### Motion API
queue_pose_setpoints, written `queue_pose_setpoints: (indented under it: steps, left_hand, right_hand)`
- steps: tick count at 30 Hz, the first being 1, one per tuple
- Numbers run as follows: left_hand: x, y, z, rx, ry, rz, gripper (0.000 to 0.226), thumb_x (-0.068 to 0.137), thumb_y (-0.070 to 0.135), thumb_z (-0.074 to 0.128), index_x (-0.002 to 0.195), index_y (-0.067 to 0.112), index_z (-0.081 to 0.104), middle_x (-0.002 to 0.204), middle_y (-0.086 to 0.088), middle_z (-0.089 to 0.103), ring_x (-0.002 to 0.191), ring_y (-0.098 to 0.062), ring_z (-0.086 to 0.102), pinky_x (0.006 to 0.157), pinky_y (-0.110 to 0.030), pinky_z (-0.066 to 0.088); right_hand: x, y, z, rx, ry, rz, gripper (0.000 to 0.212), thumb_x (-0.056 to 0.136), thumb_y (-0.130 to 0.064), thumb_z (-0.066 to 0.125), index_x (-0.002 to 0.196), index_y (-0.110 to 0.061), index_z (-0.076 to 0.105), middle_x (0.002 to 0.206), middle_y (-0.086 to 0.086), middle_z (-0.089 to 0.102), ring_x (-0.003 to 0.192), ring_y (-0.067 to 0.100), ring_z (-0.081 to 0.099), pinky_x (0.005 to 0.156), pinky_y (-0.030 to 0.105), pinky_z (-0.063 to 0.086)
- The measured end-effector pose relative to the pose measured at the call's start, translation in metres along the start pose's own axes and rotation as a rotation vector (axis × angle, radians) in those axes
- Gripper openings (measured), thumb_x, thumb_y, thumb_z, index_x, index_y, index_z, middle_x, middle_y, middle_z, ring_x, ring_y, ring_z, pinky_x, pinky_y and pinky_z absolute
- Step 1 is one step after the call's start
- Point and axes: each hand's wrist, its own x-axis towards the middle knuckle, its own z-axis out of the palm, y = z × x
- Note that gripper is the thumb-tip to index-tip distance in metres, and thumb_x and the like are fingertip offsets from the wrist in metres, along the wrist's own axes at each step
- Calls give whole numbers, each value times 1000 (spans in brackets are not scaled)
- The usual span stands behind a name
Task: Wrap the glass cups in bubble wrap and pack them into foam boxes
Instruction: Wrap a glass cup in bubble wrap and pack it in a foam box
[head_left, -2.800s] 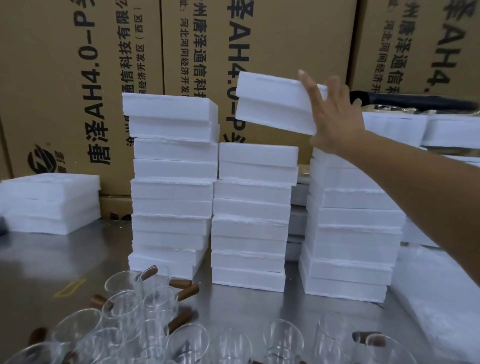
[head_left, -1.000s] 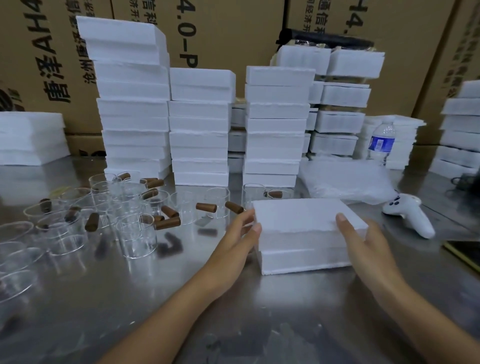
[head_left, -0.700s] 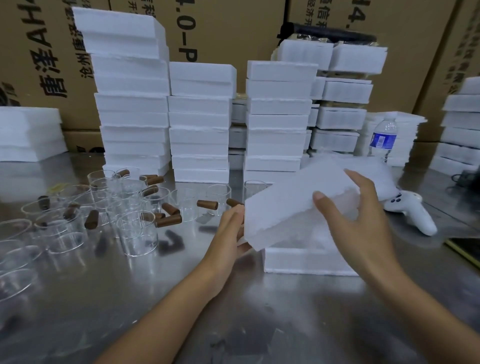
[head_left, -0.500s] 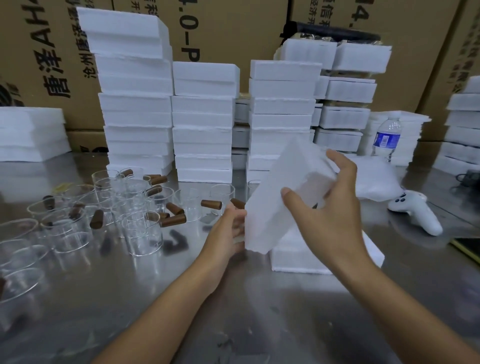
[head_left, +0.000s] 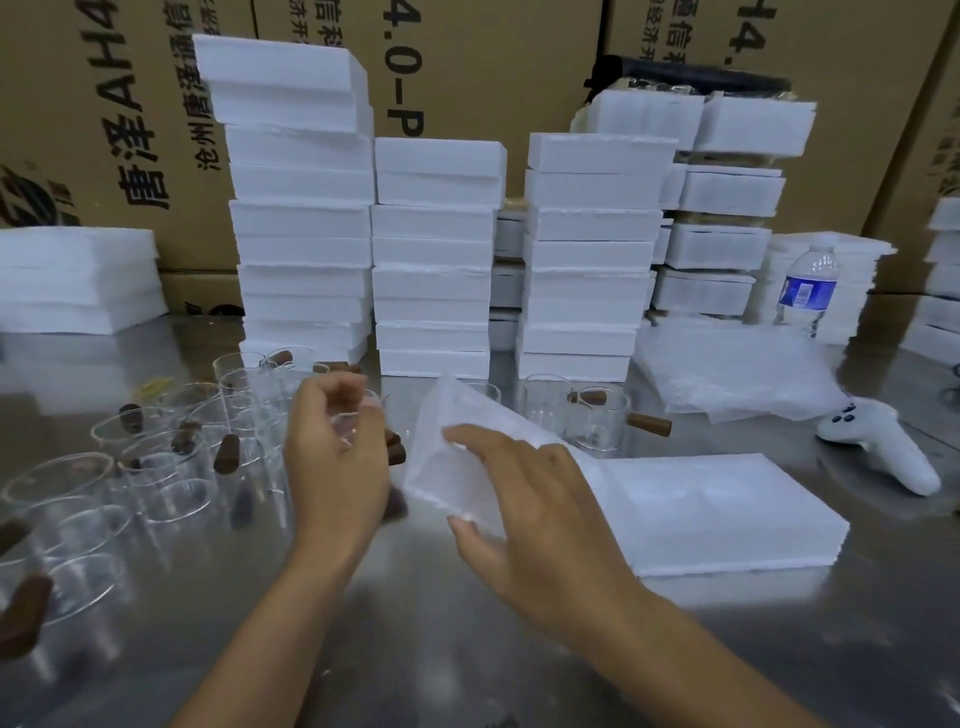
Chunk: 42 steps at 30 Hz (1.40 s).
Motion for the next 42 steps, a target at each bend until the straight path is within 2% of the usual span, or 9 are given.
queue_pose_setpoints:
  steps: [3,7,11,14,20,29,34,37,42]
  left_hand:
    - [9,-11,-15,300,45,17,20,88,10,57,100,24,51,109,3,52,97,-10,51,82,-10,36]
    - [12,-23,-23,628,-29,-111,35,85,15,64,118,15,52,125,-11,47,121,-27,39,94,-37,35]
    - [10,-23,-20,764,-132,-184,45,83,23,70,122,16,49,131,-13,42,125,-31,32,98,-43,33]
    - [7,-27,-21,805,-151,-168,49,80,20,73,122,20,48,131,-13,39,125,-30,31,97,-41,33]
    - [7,-30,-22,806,-145,-192,57,78,14,75,126,17,46,134,-14,38,126,-32,32,95,-41,36]
    - [6,-18,-16,559,-19,30,80,70,16,81,135,24,36,123,-2,47,119,-22,38,92,-38,39]
    - [5,-5,-6,187,-136,38,78,67,18,84,123,38,34,110,15,48,99,-1,48,72,-7,36]
    - [2,2,-2,49,-193,40,75,67,20,84,121,38,36,109,23,51,99,16,48,68,5,37]
    - [-1,19,8,-37,-260,90,67,67,12,83,111,37,40,111,14,55,103,8,56,93,-8,42]
  right_hand:
    - [-9,4,11,20,-154,-35,61,64,-28,77,119,-24,51,99,-7,68,85,11,60,80,29,49]
    - [-16,5,19,5,-353,-81,52,68,-28,74,118,-26,57,100,-8,67,86,13,63,84,32,48]
    - [-14,6,21,90,-549,-80,47,86,-30,58,131,-27,47,125,-3,57,110,19,53,102,35,30]
    - [-18,11,15,163,-503,-10,50,89,-45,51,137,-34,39,140,-10,45,126,10,38,112,28,10]
    - [-26,68,-20,137,-275,307,46,87,-48,54,132,-43,42,122,-27,41,113,-10,28,98,19,23]
    - [-69,171,-73,-89,-185,863,52,82,-40,62,129,-21,48,131,7,55,118,29,51,98,49,43]
    - [-86,184,-73,195,-182,1176,67,79,-36,72,136,-13,43,138,10,48,123,30,46,97,42,37]
    - [-86,175,-66,269,-199,1169,59,80,-38,70,130,-18,47,127,3,52,109,23,50,87,37,39]
    - [-72,155,-49,363,-167,1126,56,82,-31,70,130,-15,46,111,-3,46,98,17,46,83,32,36]
